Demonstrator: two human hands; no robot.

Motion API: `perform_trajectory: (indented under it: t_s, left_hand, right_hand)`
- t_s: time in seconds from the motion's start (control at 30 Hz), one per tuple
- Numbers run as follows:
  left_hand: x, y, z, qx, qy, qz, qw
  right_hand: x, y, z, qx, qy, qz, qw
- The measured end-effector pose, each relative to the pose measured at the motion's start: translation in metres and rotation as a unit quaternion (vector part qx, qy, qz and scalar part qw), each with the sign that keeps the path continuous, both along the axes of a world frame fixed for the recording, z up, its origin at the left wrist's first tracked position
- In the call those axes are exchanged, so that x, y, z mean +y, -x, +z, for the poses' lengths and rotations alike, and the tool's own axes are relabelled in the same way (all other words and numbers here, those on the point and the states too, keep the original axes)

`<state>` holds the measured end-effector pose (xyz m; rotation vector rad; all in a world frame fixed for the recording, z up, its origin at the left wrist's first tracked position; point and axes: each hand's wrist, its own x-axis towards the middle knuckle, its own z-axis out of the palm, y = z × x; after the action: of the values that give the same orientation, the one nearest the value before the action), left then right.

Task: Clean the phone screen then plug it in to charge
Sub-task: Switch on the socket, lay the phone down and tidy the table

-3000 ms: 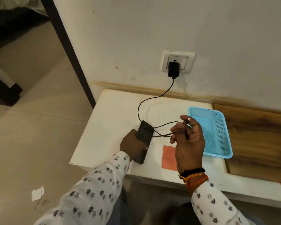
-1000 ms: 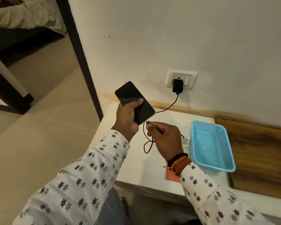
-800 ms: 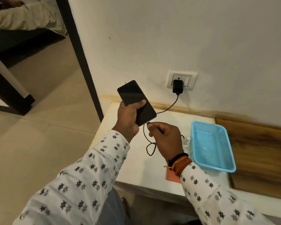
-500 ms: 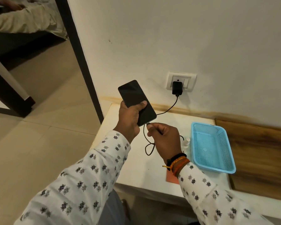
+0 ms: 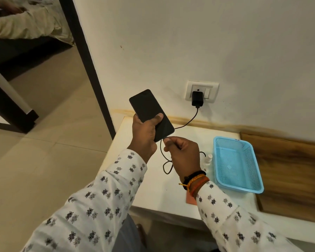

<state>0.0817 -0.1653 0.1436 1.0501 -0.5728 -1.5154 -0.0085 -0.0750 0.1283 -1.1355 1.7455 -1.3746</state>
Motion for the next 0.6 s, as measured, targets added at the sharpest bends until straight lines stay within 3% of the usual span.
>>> perform_trajectory:
  t_s: [0.2, 0.37, 0.6]
  left_hand:
    - [-0.011, -0.007, -0.003, 0.047, -0.022, 0.035, 0.998]
    - [-0.012, -0.012, -0.012, 0.088, -0.039, 0.077, 0.992]
    - [-0.02, -0.021, -0.017, 0.182, -0.093, 0.085, 0.975]
  right_hand:
    - [-0.013, 0.02, 0.015, 0.072, 0.002, 0.09, 0.993]
    - [-0.035, 0.06, 0.033, 0.099, 0.018, 0.029, 0.995]
    - [-0.061, 0.106, 0.032, 0.111, -0.063, 0.026, 0.991]
